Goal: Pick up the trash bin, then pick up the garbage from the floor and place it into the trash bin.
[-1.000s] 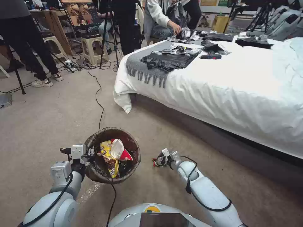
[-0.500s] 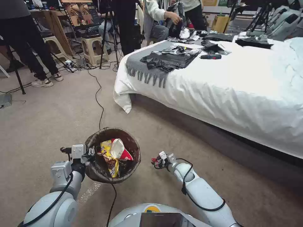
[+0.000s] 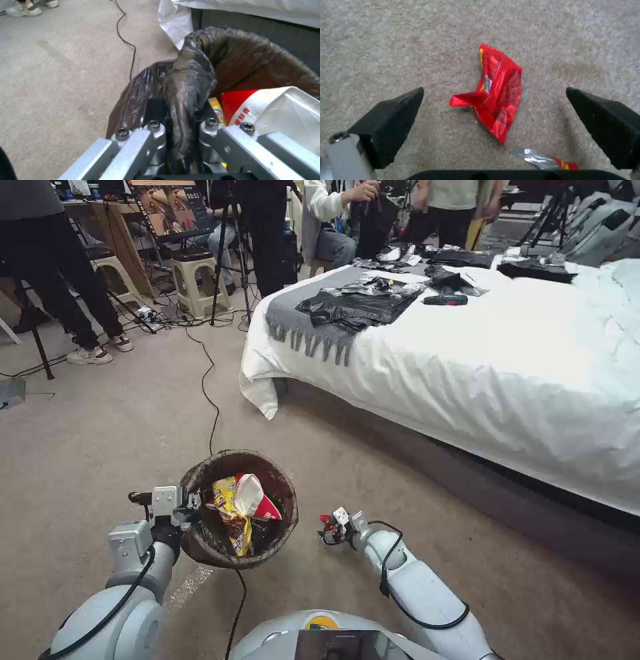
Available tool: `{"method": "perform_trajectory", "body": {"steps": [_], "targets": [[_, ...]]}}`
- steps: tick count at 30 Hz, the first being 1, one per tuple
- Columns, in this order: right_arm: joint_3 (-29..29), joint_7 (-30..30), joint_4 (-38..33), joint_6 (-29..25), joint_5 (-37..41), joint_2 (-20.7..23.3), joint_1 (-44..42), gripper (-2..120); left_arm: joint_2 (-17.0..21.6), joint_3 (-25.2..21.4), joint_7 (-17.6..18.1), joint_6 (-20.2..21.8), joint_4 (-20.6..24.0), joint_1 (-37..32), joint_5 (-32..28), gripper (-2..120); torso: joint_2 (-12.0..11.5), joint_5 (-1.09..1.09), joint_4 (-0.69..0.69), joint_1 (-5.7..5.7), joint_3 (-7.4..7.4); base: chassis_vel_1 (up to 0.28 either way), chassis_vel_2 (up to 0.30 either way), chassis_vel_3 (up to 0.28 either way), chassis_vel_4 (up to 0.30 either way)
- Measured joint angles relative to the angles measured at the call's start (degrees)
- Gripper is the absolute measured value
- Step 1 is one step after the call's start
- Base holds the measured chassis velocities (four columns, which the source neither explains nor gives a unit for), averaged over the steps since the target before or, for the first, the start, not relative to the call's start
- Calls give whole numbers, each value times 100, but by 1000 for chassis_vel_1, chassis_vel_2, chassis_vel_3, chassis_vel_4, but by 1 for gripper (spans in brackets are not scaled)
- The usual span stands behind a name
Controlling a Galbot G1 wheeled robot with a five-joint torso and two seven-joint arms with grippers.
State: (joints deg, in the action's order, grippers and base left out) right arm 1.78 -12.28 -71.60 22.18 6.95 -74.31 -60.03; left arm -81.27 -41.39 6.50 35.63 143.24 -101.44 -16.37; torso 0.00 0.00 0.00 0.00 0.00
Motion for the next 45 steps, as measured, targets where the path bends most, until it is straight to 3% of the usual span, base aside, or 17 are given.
{"method": "perform_trajectory", "body": {"steps": [16,45], "targets": [[48,-39,362,-75,-86,-135,69,99,1,7,-4,-6,0,3,14,7,0,0,-1,0,0,0,0,0,0],[107,-97,430,-93,-175,-166,62,30,19,23,-24,-23,0,56,19,7,1,3,2,0,0,0,0,0,0]]}}
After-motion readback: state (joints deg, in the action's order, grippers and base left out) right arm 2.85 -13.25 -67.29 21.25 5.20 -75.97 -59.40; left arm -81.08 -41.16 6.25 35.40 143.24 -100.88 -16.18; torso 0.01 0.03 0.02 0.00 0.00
